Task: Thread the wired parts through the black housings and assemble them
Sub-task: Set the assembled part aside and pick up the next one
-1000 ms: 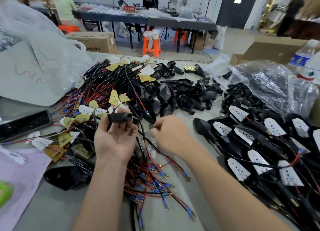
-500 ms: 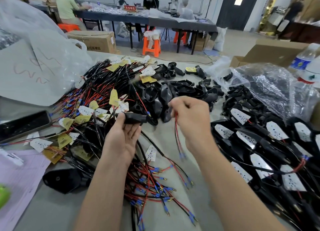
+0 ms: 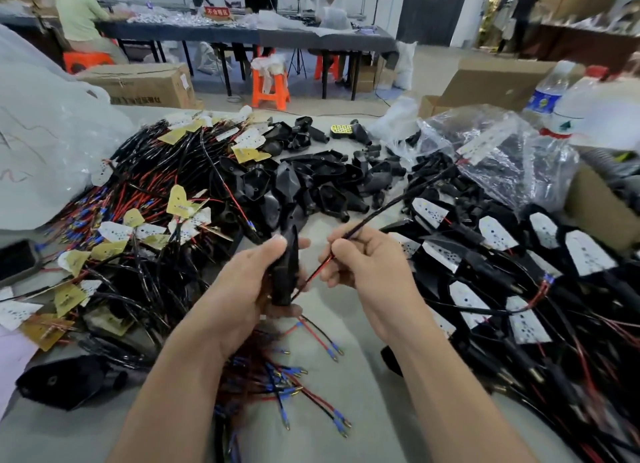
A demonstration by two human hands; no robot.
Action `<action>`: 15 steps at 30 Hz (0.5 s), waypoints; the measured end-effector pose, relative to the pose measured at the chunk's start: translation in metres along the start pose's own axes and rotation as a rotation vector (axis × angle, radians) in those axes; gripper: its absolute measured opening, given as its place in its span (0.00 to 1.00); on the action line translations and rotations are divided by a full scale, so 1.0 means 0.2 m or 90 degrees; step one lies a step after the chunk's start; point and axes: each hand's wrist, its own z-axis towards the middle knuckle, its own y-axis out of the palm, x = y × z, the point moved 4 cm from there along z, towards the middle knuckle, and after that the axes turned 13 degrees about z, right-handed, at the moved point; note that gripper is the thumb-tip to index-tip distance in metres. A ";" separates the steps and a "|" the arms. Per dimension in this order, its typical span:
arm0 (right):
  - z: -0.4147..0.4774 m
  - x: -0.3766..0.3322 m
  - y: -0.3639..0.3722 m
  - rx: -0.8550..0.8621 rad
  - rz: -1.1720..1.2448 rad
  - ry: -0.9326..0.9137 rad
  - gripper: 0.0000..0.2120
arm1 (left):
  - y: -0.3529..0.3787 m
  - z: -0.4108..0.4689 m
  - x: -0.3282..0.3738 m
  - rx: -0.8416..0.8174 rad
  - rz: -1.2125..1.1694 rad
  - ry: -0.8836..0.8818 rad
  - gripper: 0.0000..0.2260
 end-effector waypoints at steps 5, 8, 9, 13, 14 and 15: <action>-0.01 -0.02 -0.06 0.040 0.036 -0.012 0.07 | 0.07 -0.01 -0.02 -0.053 0.070 0.008 0.15; 0.00 -0.05 -0.10 0.080 0.086 -0.038 0.08 | 0.06 -0.01 0.00 -0.041 0.112 0.013 0.12; 0.00 -0.06 -0.11 0.086 0.101 -0.042 0.09 | 0.06 -0.01 0.00 -0.030 0.105 0.008 0.13; 0.00 -0.06 -0.11 0.103 0.142 -0.040 0.10 | 0.07 0.00 -0.01 -0.008 0.070 -0.030 0.17; 0.00 -0.06 -0.11 0.104 0.147 -0.037 0.10 | 0.06 0.00 -0.02 0.005 0.062 -0.041 0.16; 0.00 -0.06 -0.12 0.106 0.152 -0.032 0.10 | 0.05 0.01 -0.02 0.026 0.060 -0.049 0.16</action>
